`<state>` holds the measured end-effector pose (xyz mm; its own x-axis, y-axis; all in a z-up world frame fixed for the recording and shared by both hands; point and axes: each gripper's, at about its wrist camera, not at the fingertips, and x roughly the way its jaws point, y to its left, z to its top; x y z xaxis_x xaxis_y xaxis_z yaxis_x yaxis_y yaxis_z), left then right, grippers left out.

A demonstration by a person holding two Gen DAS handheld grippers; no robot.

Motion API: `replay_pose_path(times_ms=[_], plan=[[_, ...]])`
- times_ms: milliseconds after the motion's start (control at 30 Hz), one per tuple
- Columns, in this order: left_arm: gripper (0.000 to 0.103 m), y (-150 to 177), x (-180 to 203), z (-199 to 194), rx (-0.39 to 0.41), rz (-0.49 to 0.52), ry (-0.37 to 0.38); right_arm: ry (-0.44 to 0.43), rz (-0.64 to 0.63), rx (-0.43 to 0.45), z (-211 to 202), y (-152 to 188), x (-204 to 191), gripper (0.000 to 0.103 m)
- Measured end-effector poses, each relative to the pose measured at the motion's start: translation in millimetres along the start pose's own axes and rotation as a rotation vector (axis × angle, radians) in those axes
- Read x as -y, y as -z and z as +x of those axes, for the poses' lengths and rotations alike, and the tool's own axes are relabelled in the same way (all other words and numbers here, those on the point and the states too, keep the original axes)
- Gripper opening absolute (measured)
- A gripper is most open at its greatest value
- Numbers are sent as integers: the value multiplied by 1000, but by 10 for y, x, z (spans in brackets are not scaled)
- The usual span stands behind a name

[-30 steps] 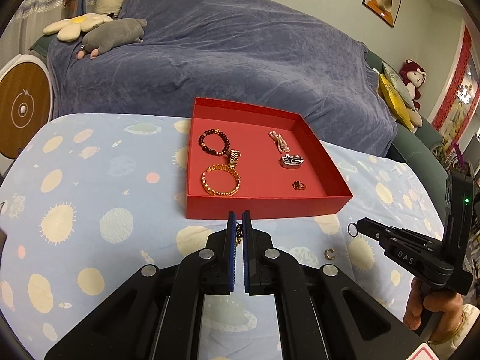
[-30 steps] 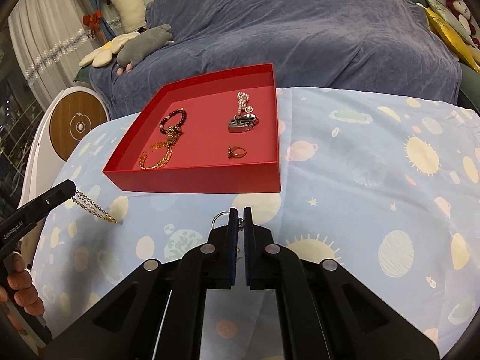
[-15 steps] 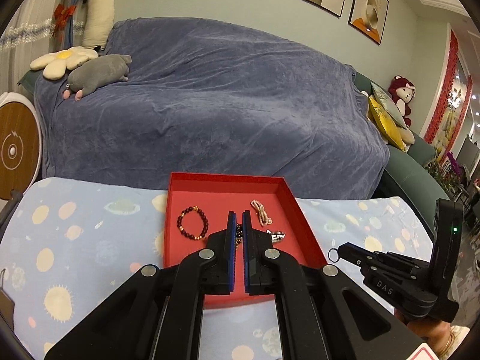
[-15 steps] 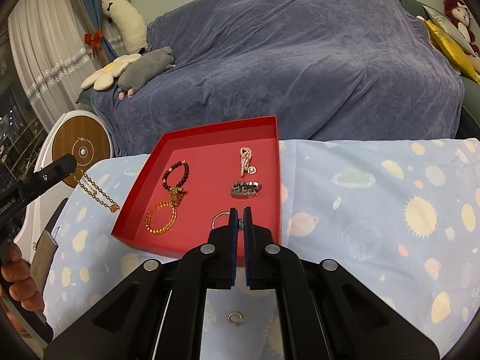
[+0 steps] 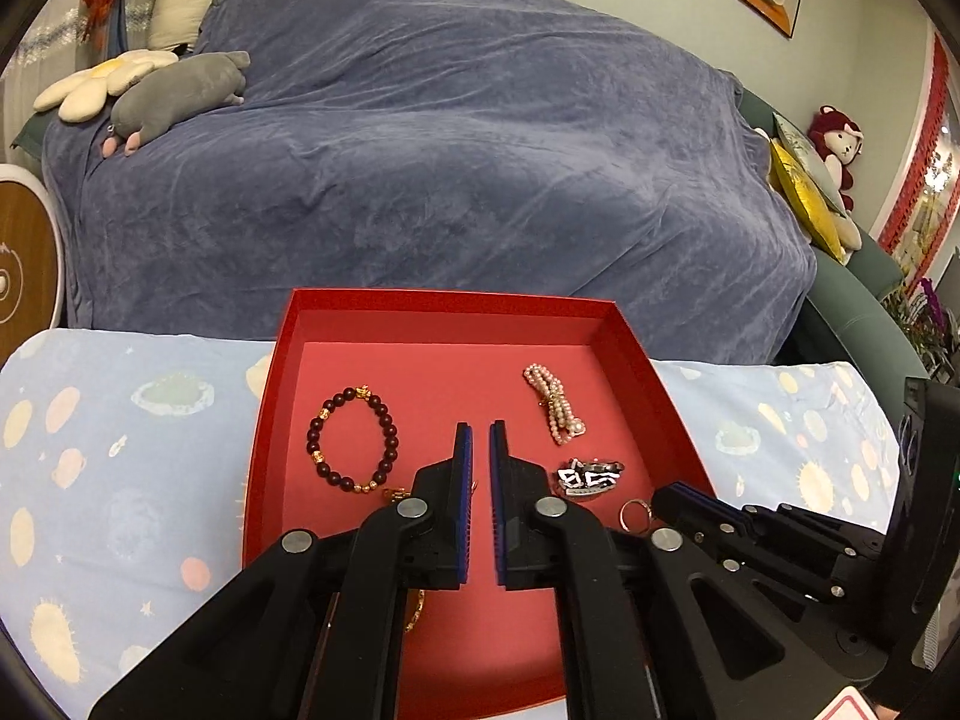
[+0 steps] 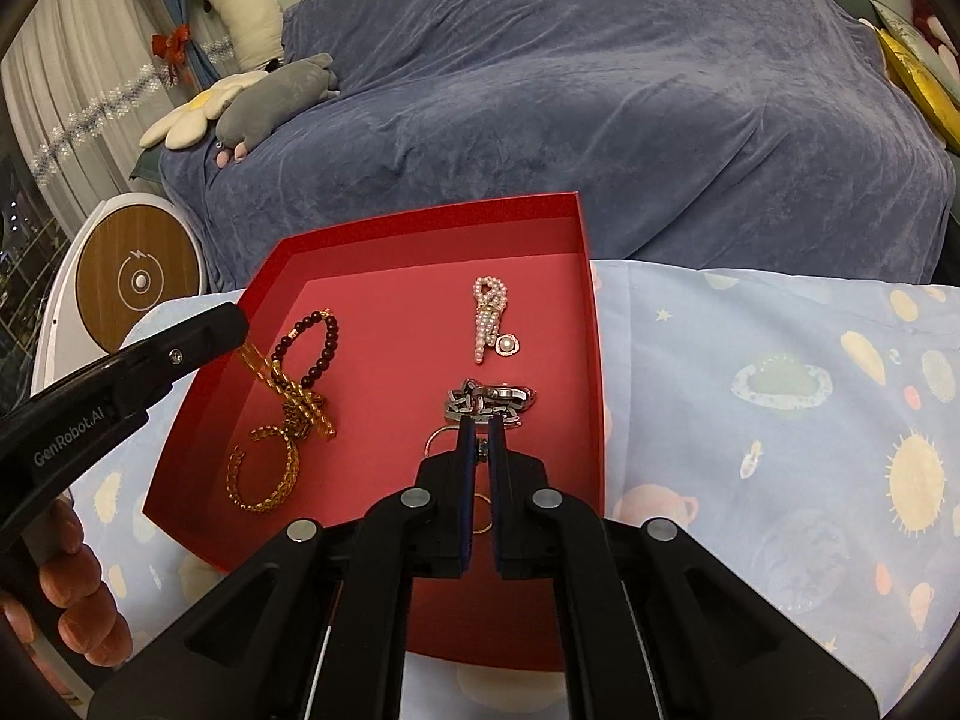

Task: Organize jewelry
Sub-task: 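Carry the necklace and silver ring into the red box and open both grippers, then lift both open grippers out of the box toward the gold hoop earrings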

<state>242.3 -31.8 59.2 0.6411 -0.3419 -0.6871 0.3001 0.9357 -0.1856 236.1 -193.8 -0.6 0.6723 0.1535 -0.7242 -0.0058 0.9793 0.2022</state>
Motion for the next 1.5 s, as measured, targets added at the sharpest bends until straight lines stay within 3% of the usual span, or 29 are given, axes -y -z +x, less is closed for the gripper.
replay_pose_path(times_ms=[133, 400, 533, 600, 700, 800, 967, 1333, 1500], plan=[[27, 55, -51, -35, 19, 16, -51, -1, 13, 14, -65, 16, 35, 5], [33, 225, -237, -459, 20, -11, -99, 0, -6, 18, -618, 197, 4, 6], [36, 436, -258, -759, 9, -19, -113, -10, -6, 8, -970, 502, -27, 7], [46, 603, -273, -890, 1, -31, -109, -3, 1, 2, -1084, 698, -16, 7], [46, 893, -279, -1017, -21, -39, -125, -20, 62, -36, -1162, 961, 38, 13], [46, 1128, -270, -1095, -43, -57, -145, -33, 103, -61, -1187, 1193, 49, 13], [46, 1394, -212, -1068, -66, -44, -169, -9, 39, -95, -1077, 1351, -67, 13], [46, 1550, -134, -901, -119, -19, -135, -14, 24, -168, -679, 1400, -115, 13], [52, 1542, -104, -898, -122, -16, -126, -7, 24, -158, -598, 1341, -148, 16]])
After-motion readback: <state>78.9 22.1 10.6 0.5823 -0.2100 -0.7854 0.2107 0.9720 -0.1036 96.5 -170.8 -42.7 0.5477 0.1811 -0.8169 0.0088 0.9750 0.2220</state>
